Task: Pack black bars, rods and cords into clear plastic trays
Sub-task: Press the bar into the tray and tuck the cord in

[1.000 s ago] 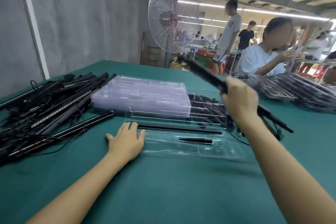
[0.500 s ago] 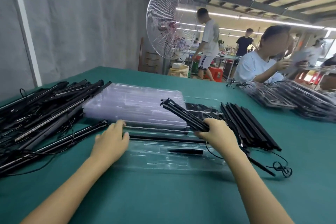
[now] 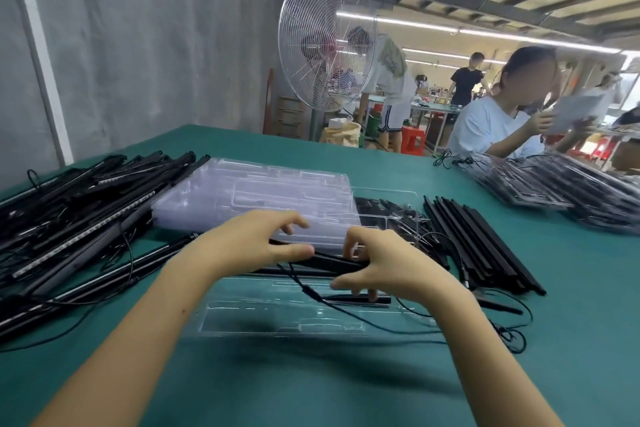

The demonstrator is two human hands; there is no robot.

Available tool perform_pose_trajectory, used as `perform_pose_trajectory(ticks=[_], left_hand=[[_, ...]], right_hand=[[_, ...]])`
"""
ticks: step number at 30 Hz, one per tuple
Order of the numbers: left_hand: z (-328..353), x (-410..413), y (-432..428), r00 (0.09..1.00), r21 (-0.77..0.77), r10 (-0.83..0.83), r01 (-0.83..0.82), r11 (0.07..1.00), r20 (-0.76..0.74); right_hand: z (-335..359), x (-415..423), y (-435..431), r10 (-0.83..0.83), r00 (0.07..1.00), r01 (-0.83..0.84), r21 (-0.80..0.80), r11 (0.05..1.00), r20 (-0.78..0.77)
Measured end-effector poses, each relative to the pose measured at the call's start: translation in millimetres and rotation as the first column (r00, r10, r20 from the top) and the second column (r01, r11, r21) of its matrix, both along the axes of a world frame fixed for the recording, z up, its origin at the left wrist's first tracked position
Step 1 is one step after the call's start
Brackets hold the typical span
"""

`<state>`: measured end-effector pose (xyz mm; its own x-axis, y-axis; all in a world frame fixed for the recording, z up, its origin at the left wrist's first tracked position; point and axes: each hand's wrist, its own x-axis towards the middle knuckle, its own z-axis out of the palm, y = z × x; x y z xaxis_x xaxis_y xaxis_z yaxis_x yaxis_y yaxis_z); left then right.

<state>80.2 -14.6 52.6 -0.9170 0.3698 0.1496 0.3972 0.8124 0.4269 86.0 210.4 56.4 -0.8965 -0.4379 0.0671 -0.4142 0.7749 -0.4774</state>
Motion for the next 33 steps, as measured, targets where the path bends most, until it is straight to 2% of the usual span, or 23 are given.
perform_pose_trajectory(ticks=[2, 3, 5, 7, 9, 13, 17, 19, 21, 23, 25, 27, 30, 33], left_hand=[[0, 0, -11, 1.000, -0.053, -0.010, 0.009, 0.999, -0.027], [-1, -1, -15, 1.000, -0.006, -0.017, 0.017, 1.000, -0.024], [-1, -1, -19, 0.998, 0.210, -0.051, 0.044, 0.977, 0.026], [0, 0, -21, 0.993, 0.422, -0.106, 0.074, 0.904, 0.054], [1, 1, -20, 0.984, 0.556, -0.164, 0.102, 0.825, 0.064], [2, 4, -15, 0.972, 0.593, -0.222, 0.136, 0.793, 0.074], [1, 4, -11, 0.981, 0.482, -0.188, 0.141, 0.865, 0.051], [1, 3, -9, 0.988, 0.467, -0.144, 0.102, 0.878, 0.055], [-1, 1, -6, 0.993, 0.515, -0.104, 0.062, 0.855, 0.053], [-5, -1, -3, 0.991, 0.662, -0.080, -0.012, 0.750, 0.108], [-7, -2, 0, 0.979, 0.816, -0.099, -0.090, 0.572, 0.177], [-7, -2, 3, 0.978, 0.874, -0.094, -0.121, 0.470, 0.186], [-6, -3, 7, 0.987, 0.913, -0.063, -0.110, 0.392, 0.146], [-5, -3, 9, 0.995, 0.919, -0.022, -0.084, 0.385, 0.100]], right_hand=[[1, -2, 10, 0.029, 0.994, -0.018, -0.106, 0.994, 0.109], [2, -3, 15, 0.051, 0.988, -0.027, -0.155, 0.987, 0.146], [6, -3, 25, 0.093, 0.976, -0.052, -0.204, 0.978, 0.196], [10, -2, 34, 0.128, 0.964, -0.074, -0.228, 0.971, 0.234], [14, -1, 41, 0.164, 0.951, -0.092, -0.267, 0.959, 0.263], [14, -1, 46, 0.149, 0.945, -0.053, -0.313, 0.948, 0.290], [13, -2, 47, 0.091, 0.952, 0.014, -0.336, 0.942, 0.293], [13, -3, 47, 0.082, 0.961, 0.003, -0.304, 0.953, 0.264], [12, -4, 47, 0.085, 0.967, -0.010, -0.299, 0.954, 0.238], [11, -4, 47, 0.086, 0.972, -0.014, -0.316, 0.949, 0.217], [10, -6, 45, 0.080, 0.981, -0.020, -0.319, 0.948, 0.174], [10, -8, 41, 0.052, 0.993, -0.023, -0.254, 0.967, 0.107], [9, -10, 34, -0.039, 0.997, 0.028, -0.182, 0.983, -0.060], [12, -4, 24, -0.121, 0.958, 0.046, -0.274, 0.960, -0.261]])
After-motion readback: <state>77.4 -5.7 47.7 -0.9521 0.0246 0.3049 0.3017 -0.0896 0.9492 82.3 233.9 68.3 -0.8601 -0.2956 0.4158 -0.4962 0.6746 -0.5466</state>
